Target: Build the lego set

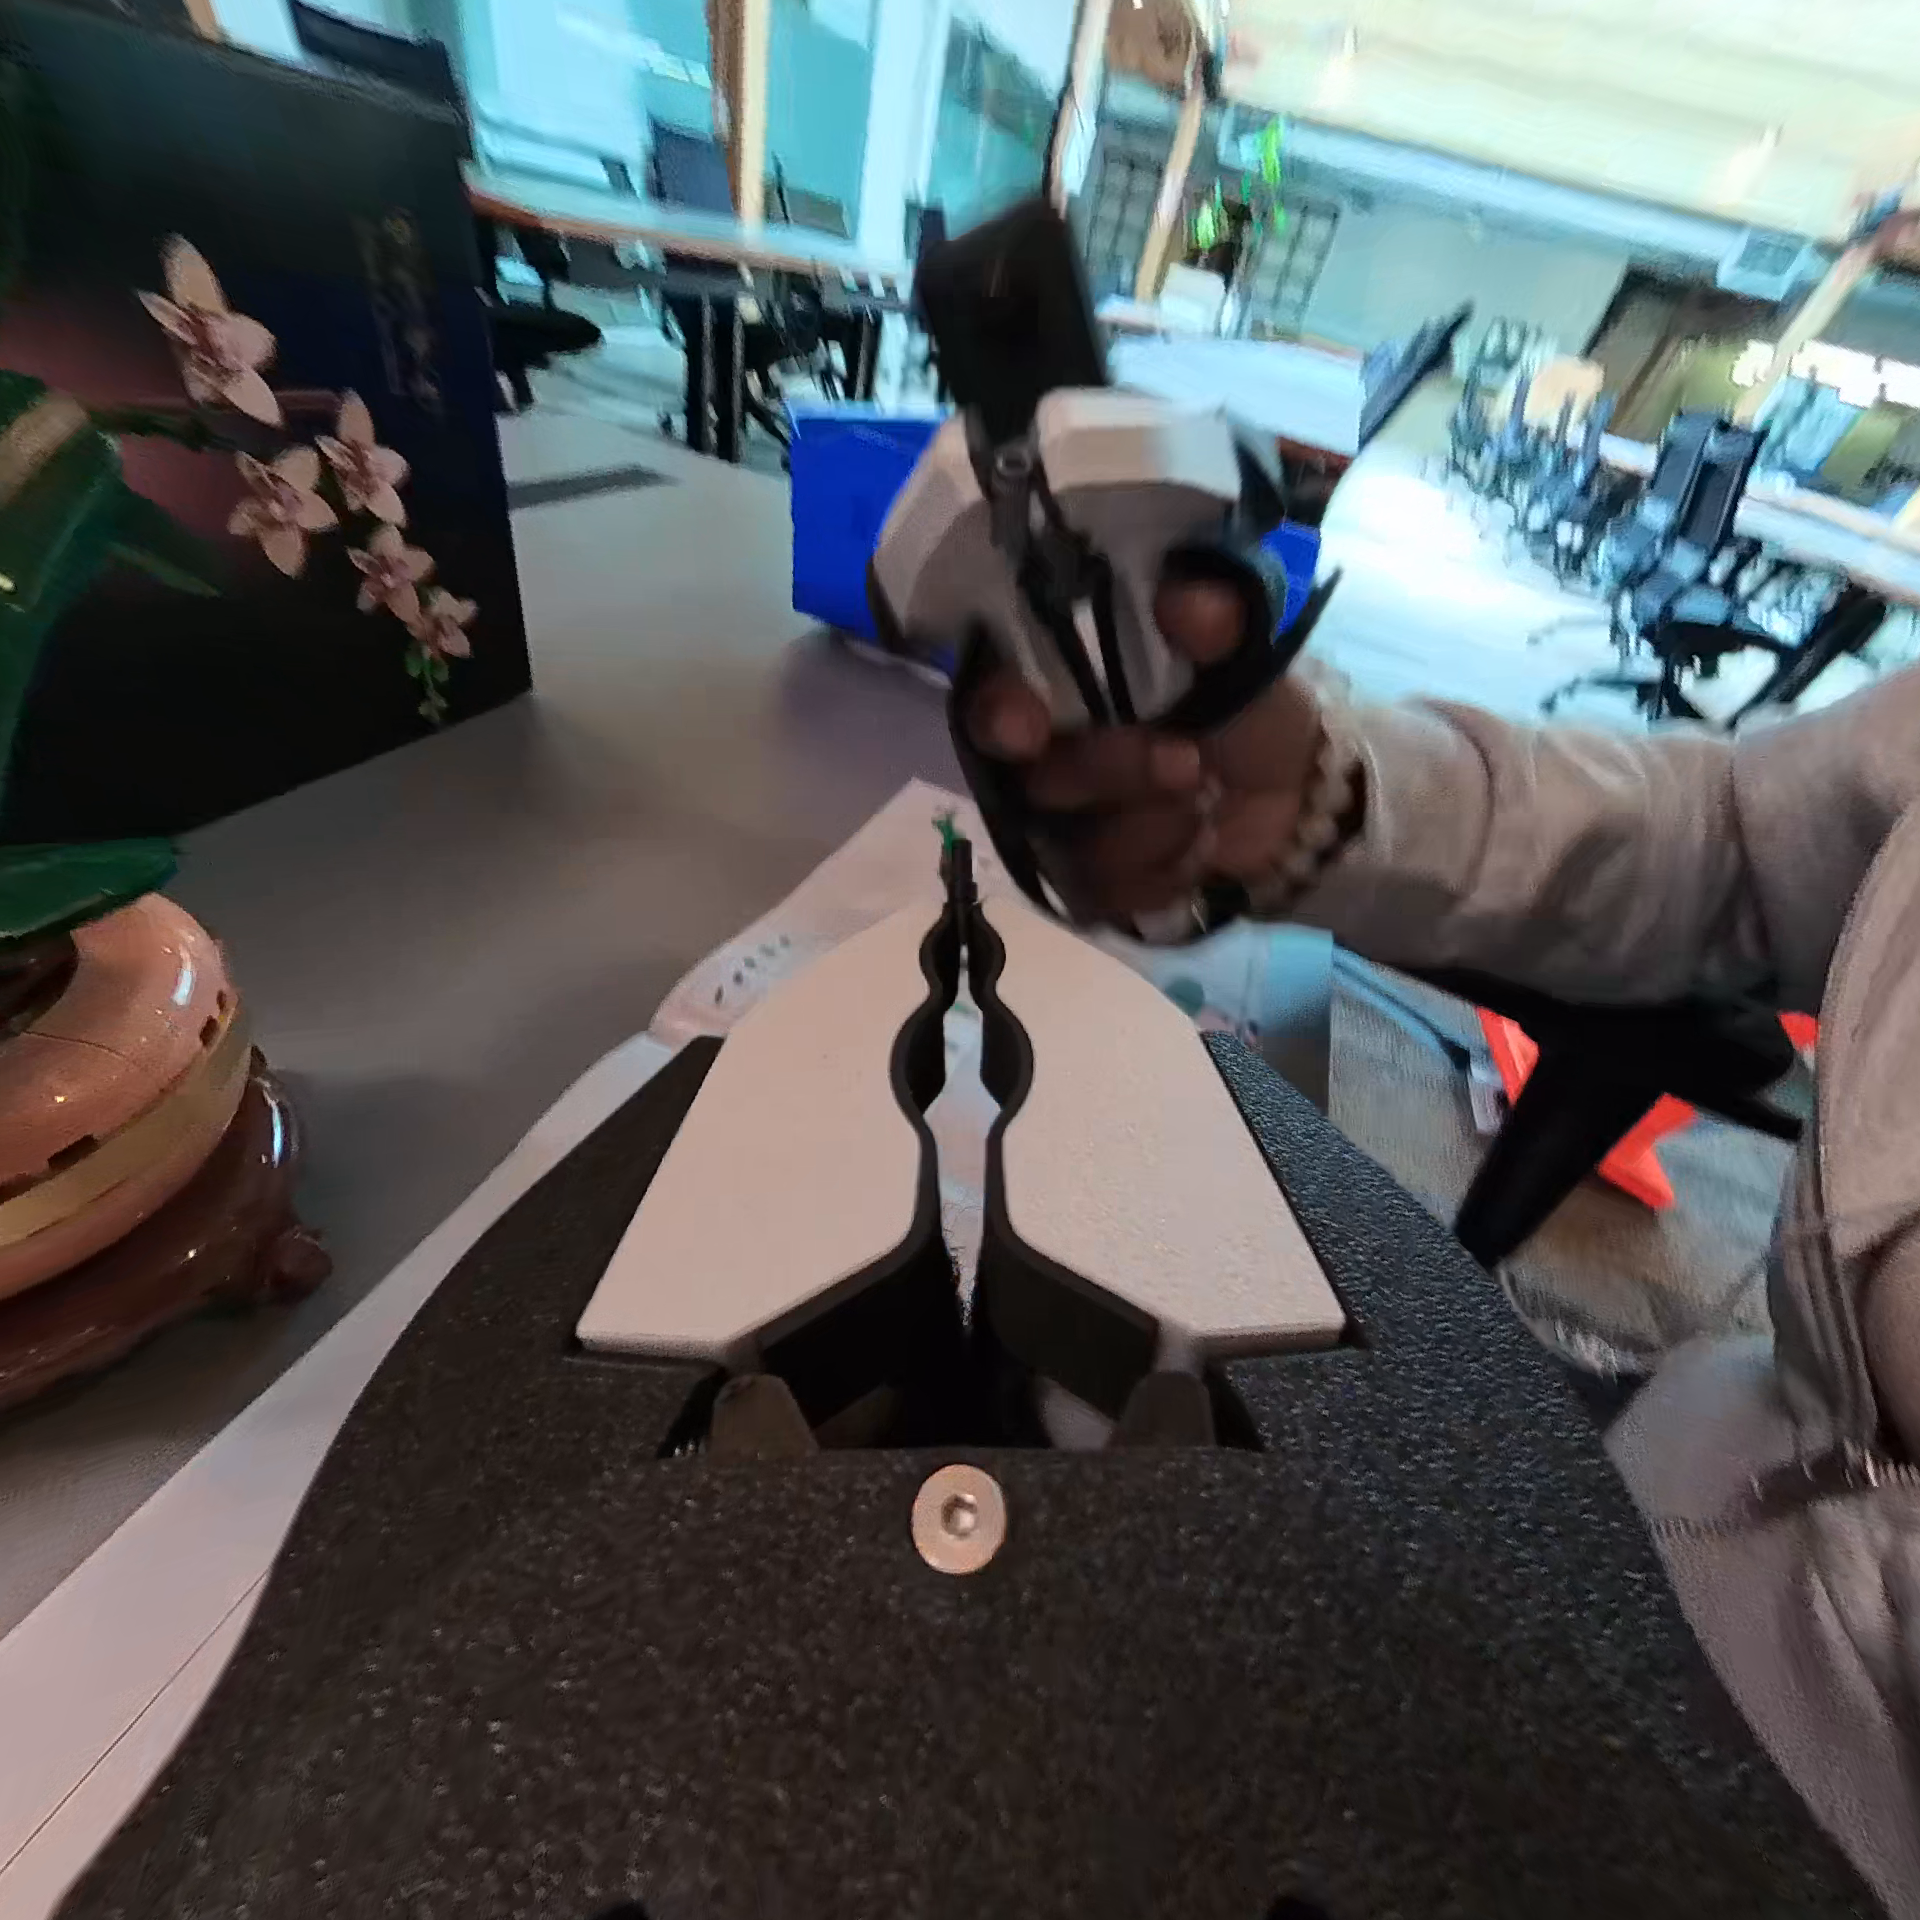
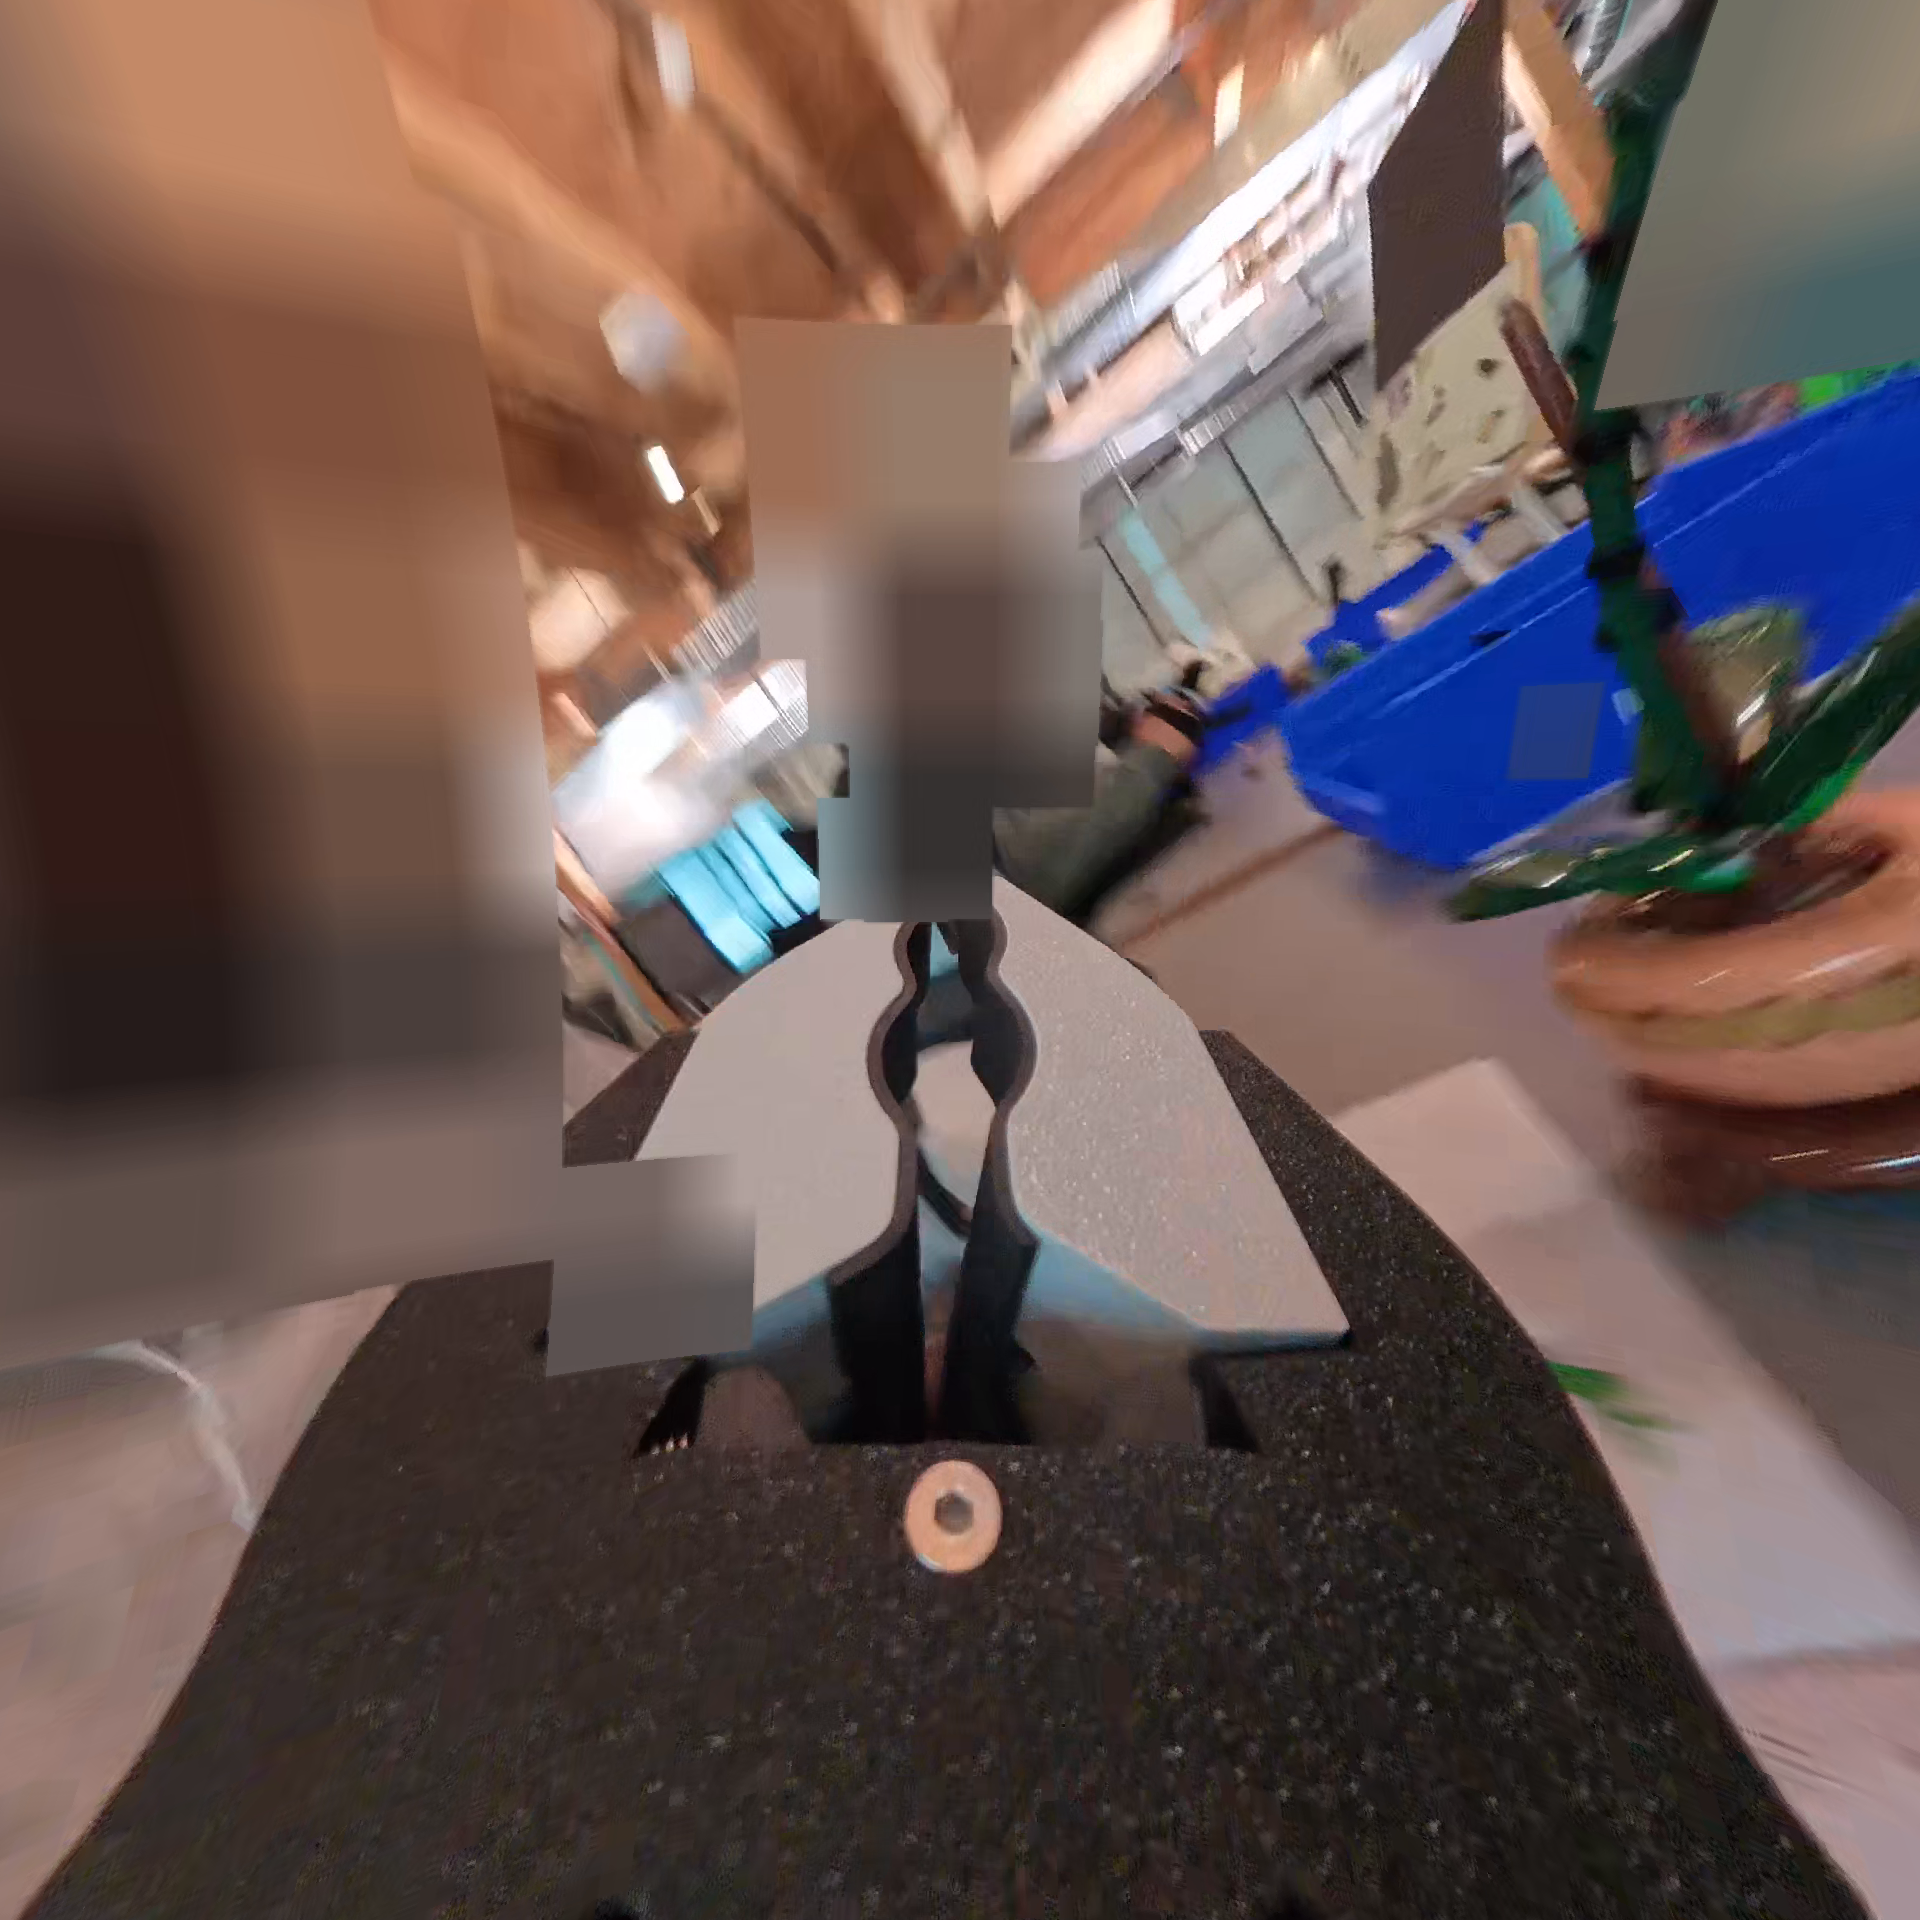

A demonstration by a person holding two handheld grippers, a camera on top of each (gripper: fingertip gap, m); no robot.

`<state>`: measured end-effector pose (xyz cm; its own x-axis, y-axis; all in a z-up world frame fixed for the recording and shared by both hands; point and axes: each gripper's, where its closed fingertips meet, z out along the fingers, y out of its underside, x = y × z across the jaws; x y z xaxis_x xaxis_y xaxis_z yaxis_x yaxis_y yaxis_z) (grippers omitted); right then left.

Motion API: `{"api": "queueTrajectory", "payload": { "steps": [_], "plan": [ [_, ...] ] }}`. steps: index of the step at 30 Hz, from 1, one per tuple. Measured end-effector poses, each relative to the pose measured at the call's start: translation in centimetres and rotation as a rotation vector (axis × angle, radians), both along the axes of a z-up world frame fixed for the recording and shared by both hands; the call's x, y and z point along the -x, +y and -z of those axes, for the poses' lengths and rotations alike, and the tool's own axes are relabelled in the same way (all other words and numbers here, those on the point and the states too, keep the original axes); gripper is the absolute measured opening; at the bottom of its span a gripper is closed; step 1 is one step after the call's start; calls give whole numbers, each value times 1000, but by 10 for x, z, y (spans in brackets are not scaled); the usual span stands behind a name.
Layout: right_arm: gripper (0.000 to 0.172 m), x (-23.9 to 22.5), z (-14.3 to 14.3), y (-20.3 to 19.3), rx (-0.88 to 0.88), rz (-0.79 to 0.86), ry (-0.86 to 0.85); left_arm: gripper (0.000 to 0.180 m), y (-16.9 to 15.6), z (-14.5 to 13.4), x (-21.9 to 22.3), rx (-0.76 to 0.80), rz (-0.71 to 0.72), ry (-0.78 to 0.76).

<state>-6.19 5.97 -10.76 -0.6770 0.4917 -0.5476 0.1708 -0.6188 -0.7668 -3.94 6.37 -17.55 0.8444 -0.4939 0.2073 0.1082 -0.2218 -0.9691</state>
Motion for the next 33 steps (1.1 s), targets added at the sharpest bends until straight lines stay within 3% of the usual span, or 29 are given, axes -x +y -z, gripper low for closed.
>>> {"api": "queueTrajectory", "payload": {
  "steps": [1, 6, 8, 10, 21, 33],
  "plan": [
    [4, -3, 4, -1, -203, 29, 21, 0, -3, 6, -1, 37, 23, 32],
    [5, -14, 45, 8, -1376, 284, 169, 0, -22, 41, 1, 243, 113, 255],
    [5, -18, 59, -3, -1576, 286, 213, 0, -29, 52, 1, 309, 143, 329],
    [4, -20, 73, -17, -1606, 275, 229, 0, -32, 60, -1, 355, 166, 350],
    [4, -21, 135, -12, -1658, 150, 28, 0, -32, 85, -7, 489, 174, 311],
    [5, -17, 146, -21, -1658, 116, -29, 0, -31, 98, -9, 563, 149, 293]
  ]
}}
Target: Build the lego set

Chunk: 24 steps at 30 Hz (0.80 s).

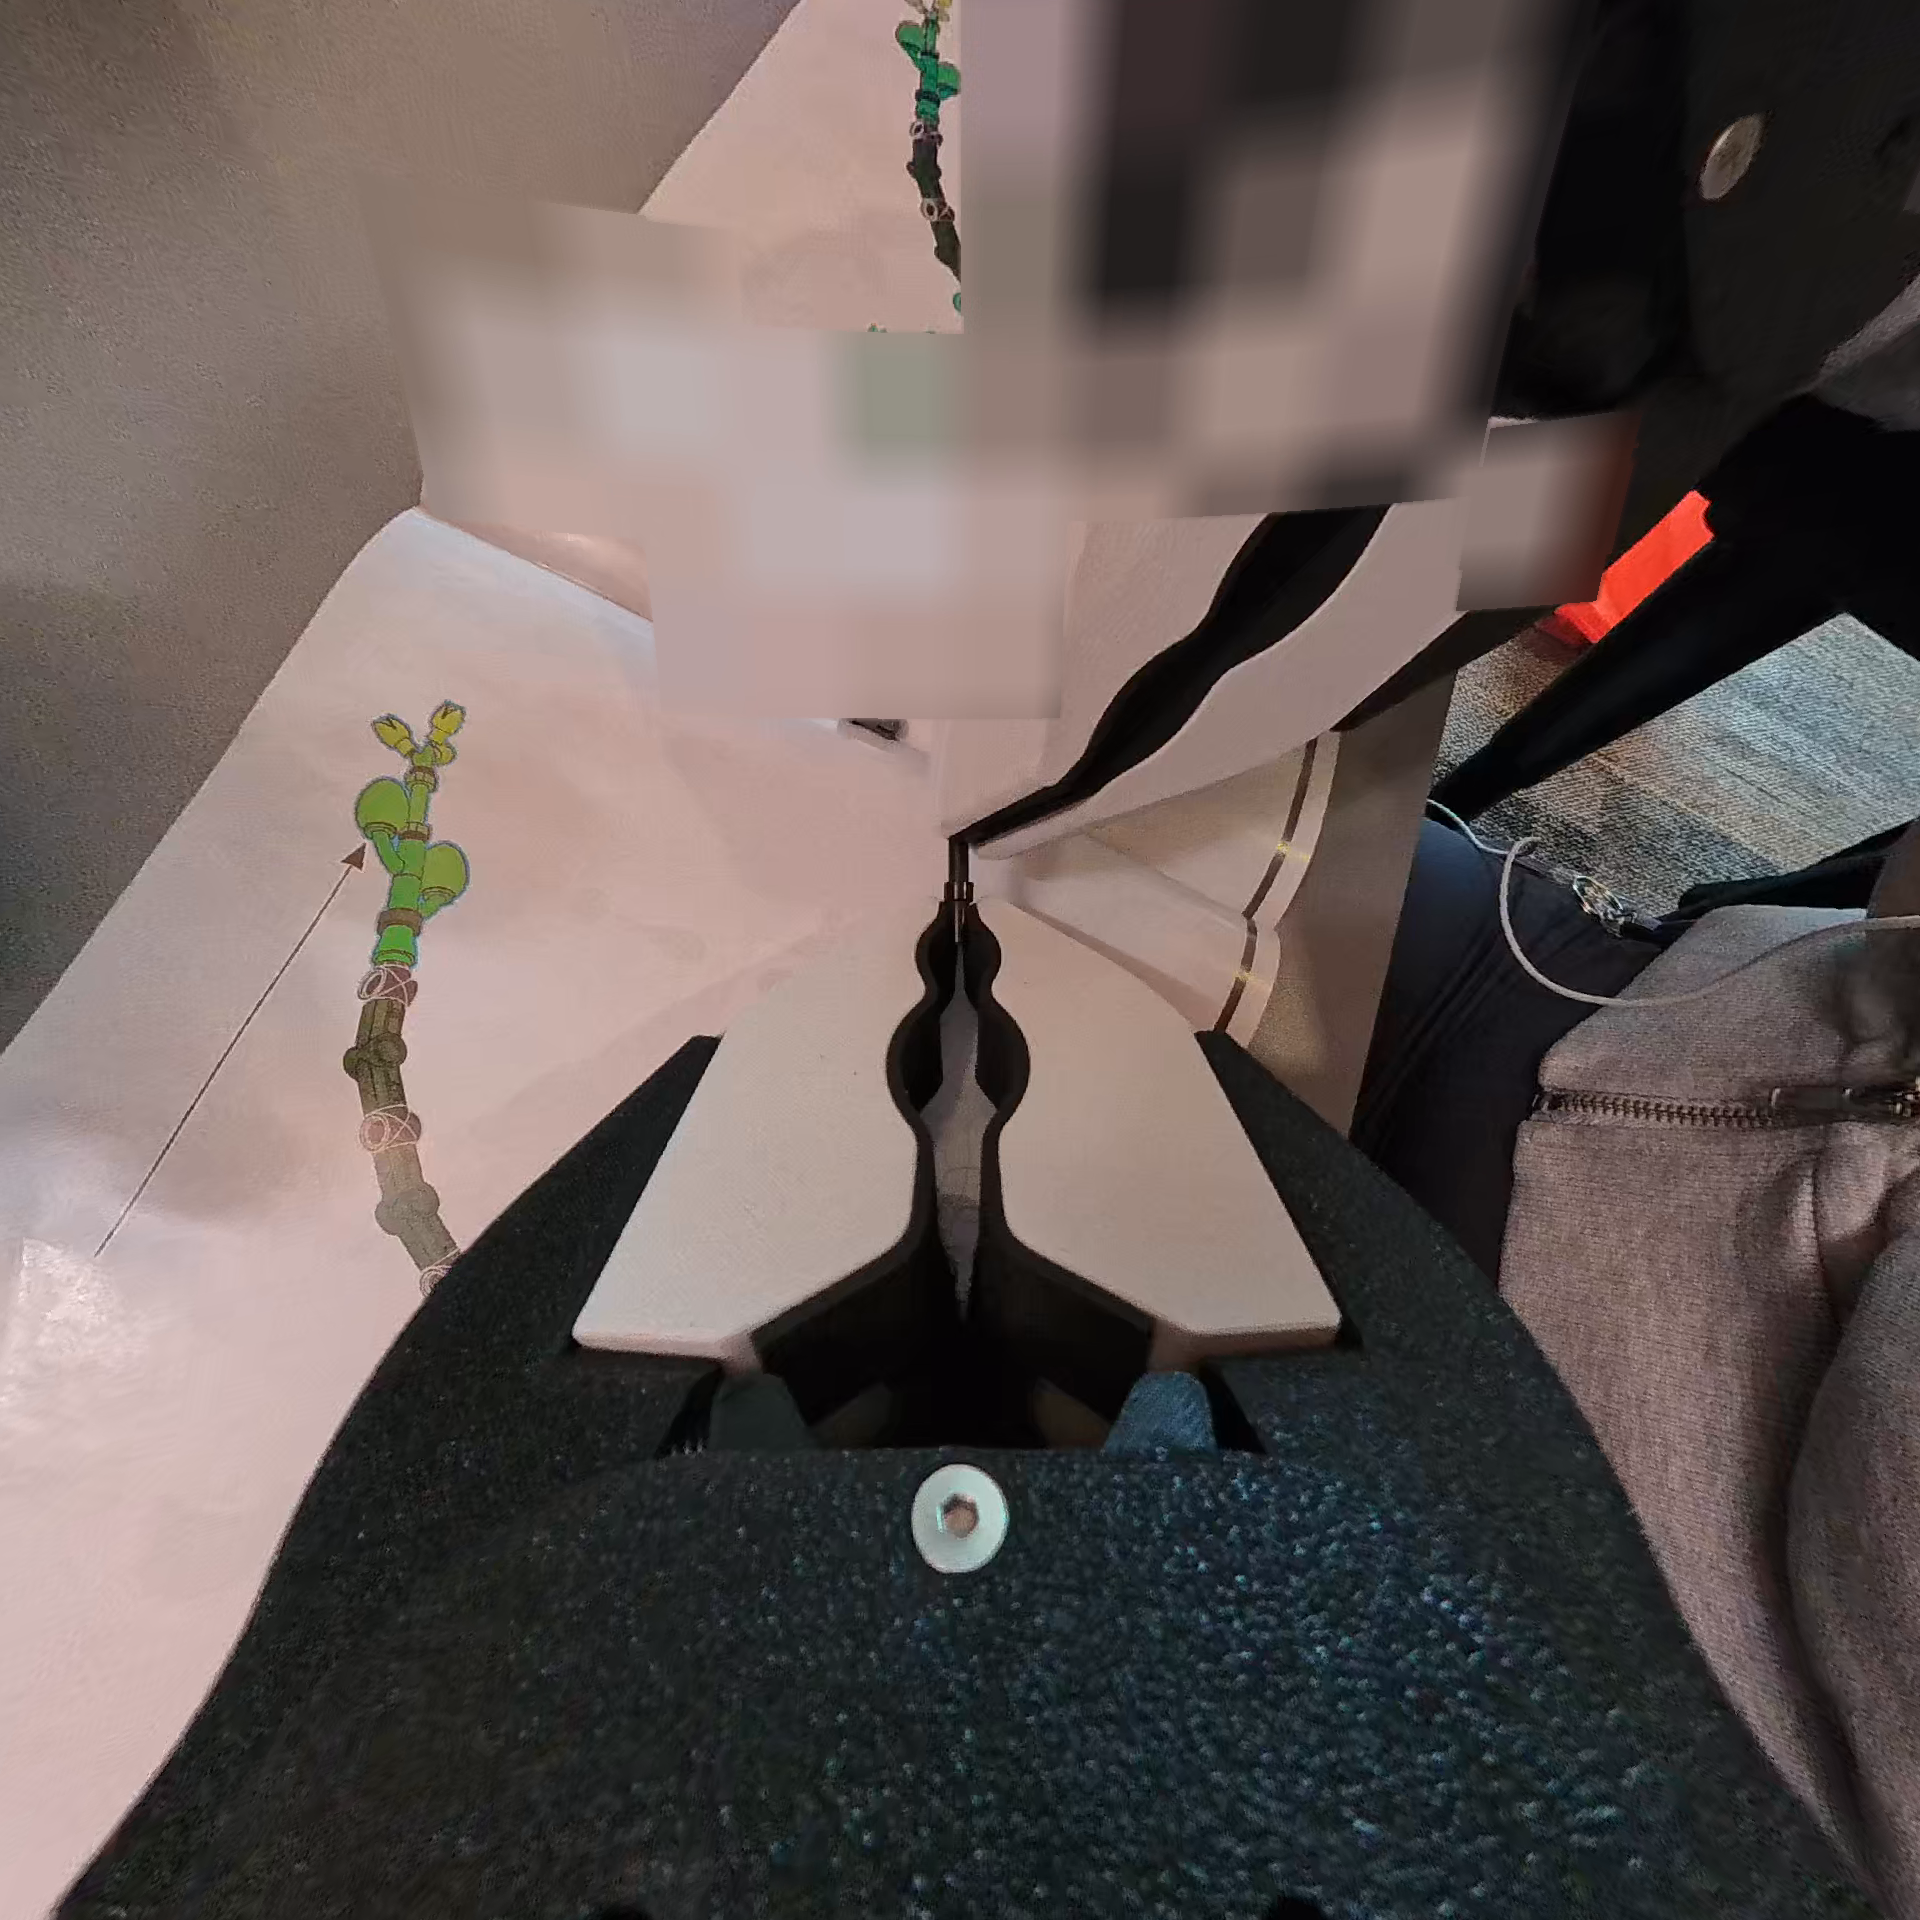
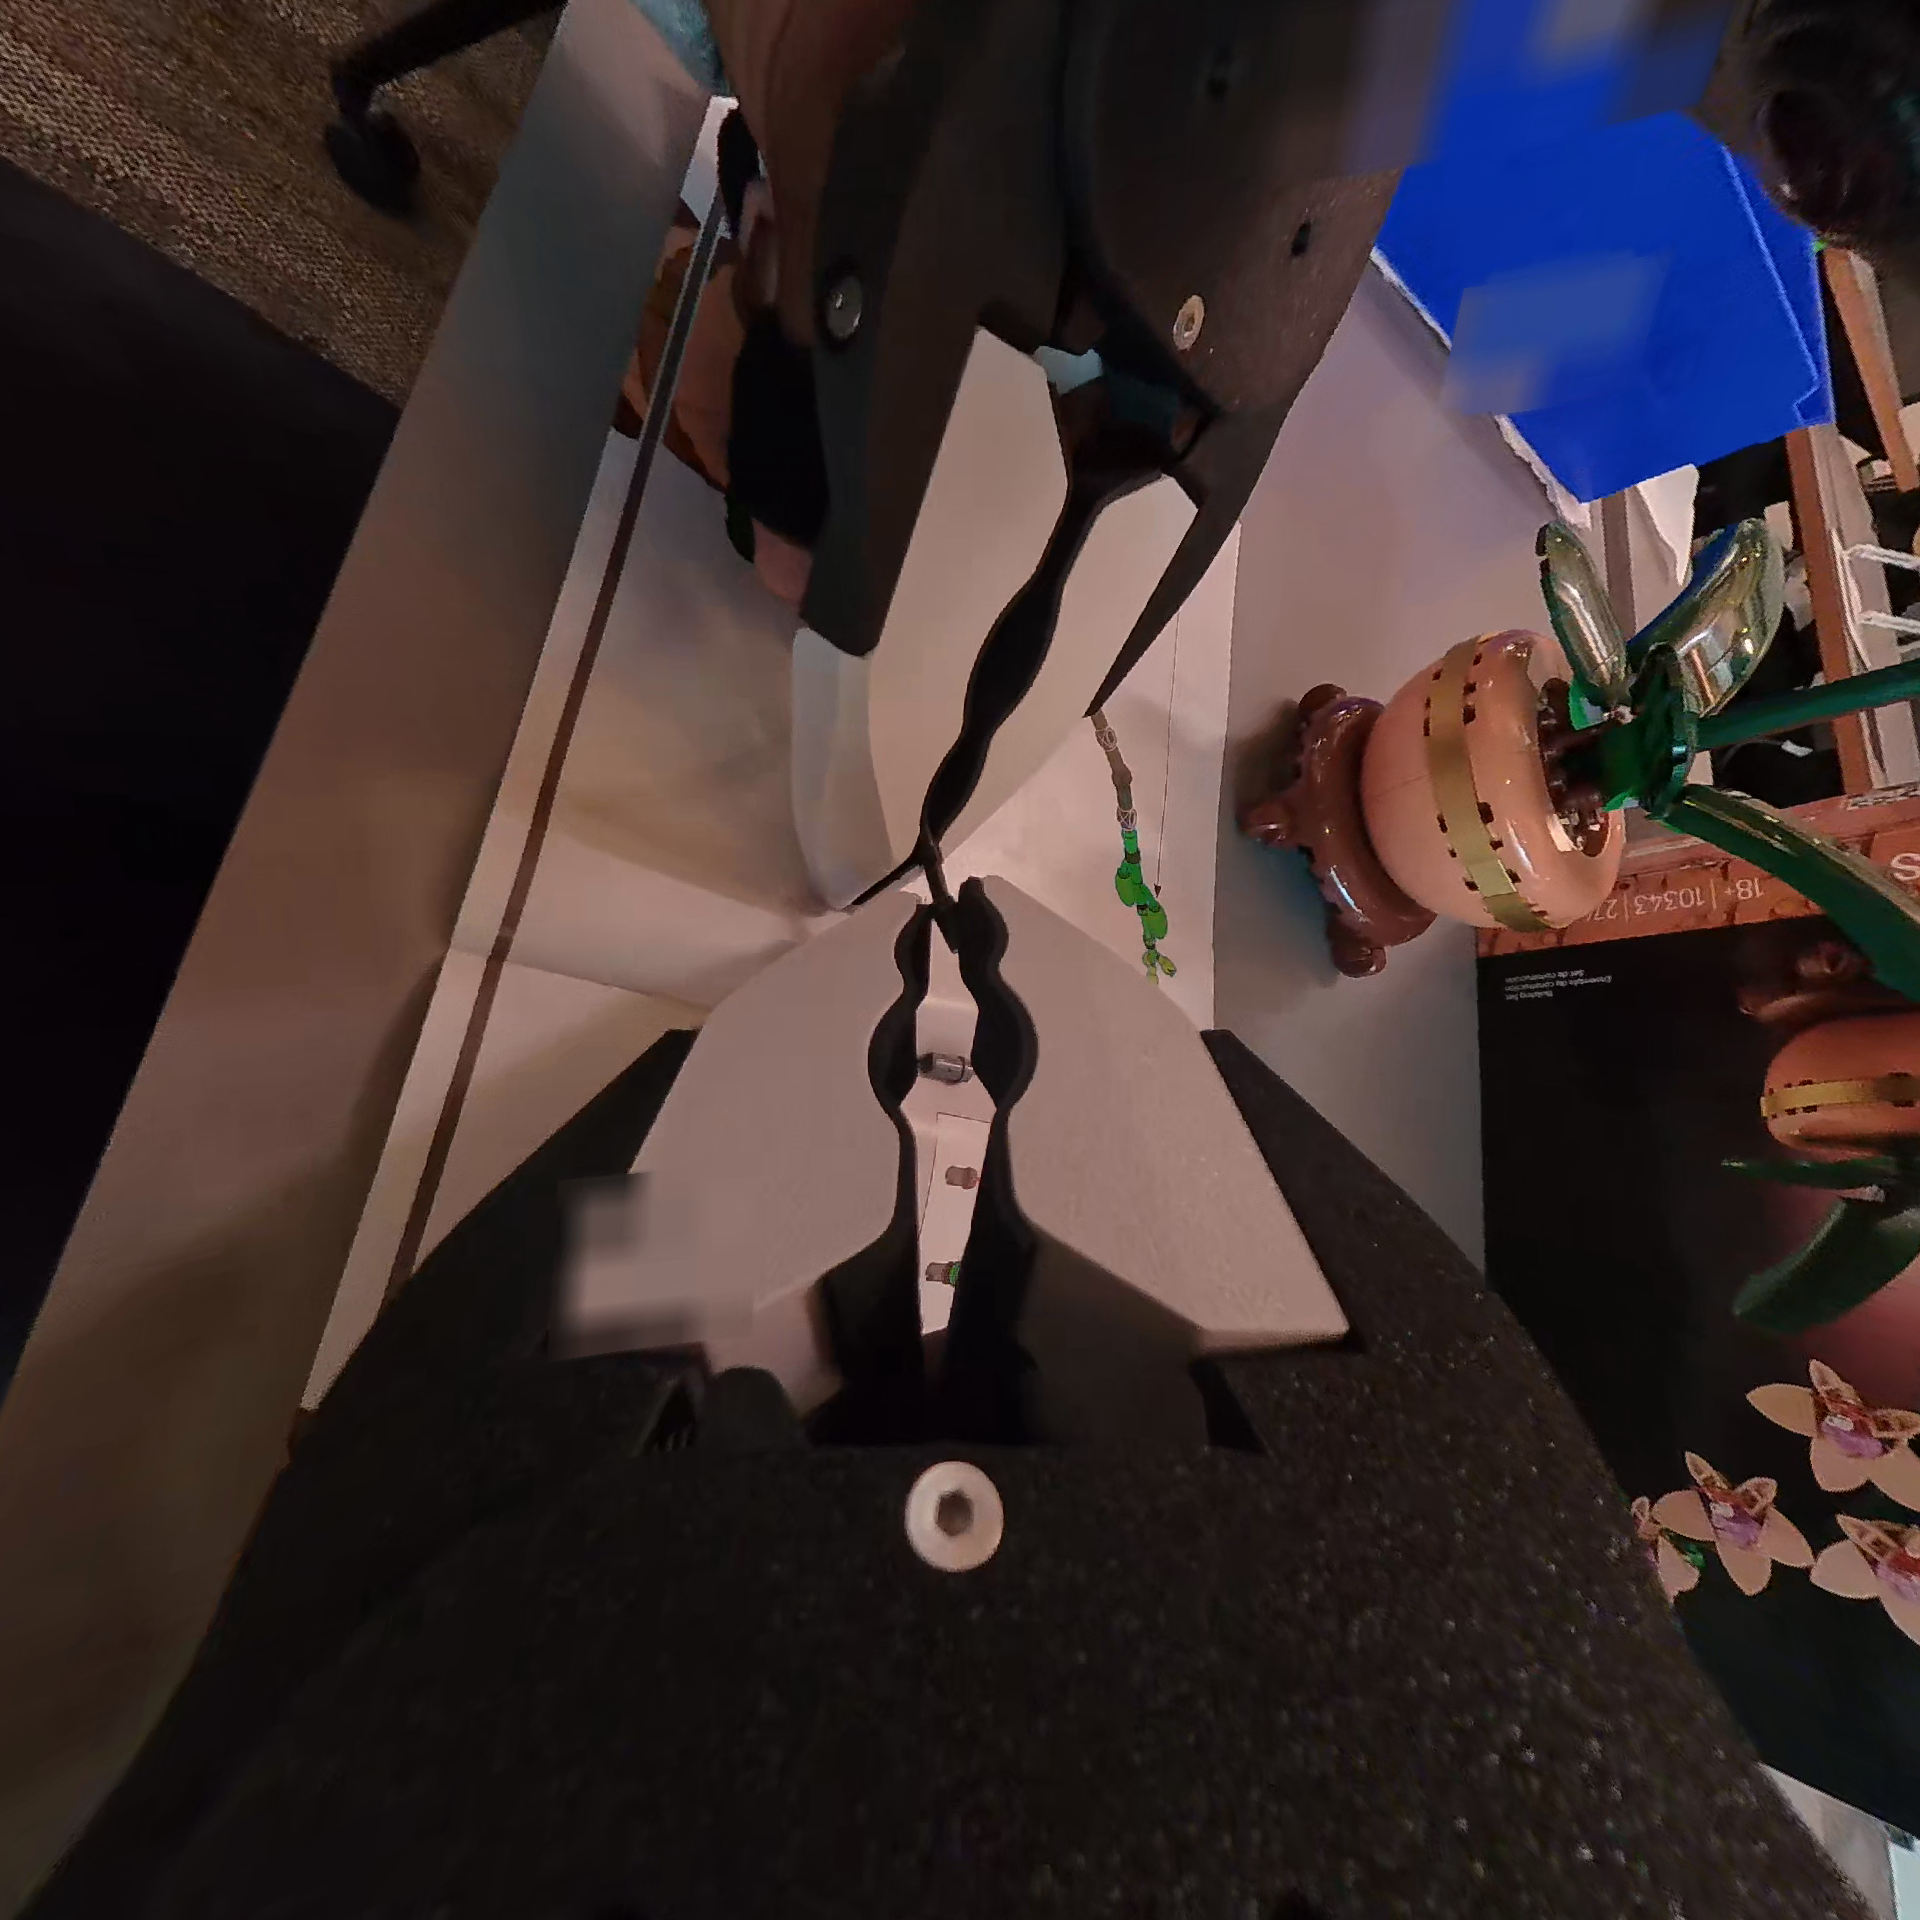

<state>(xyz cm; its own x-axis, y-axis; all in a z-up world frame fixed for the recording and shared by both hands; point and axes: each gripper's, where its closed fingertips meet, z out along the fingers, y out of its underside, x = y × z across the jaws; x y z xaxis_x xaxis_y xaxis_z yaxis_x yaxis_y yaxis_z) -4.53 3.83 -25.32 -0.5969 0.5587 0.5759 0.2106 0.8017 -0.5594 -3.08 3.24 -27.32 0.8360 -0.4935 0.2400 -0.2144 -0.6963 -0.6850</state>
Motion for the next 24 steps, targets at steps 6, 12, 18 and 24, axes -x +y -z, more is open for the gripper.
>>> {"api": "queueTrajectory", "payload": {
  "steps": [6, 12, 18, 24],
  "plan": [
    [5, 2, 0, -1, 18, 7, 2, 0, 1, -1, -1, -2, -3, -10],
    [4, 2, 0, -1, 38, 14, 3, 0, 2, 0, -2, -4, -18, -22],
    [4, 0, -2, 0, 213, 2, -10, 0, 2, -3, -5, -17, 0, -88],
    [4, 0, -21, 2, 473, -14, 7, 0, 5, -24, -6, -109, 10, -217]
  ]
}}
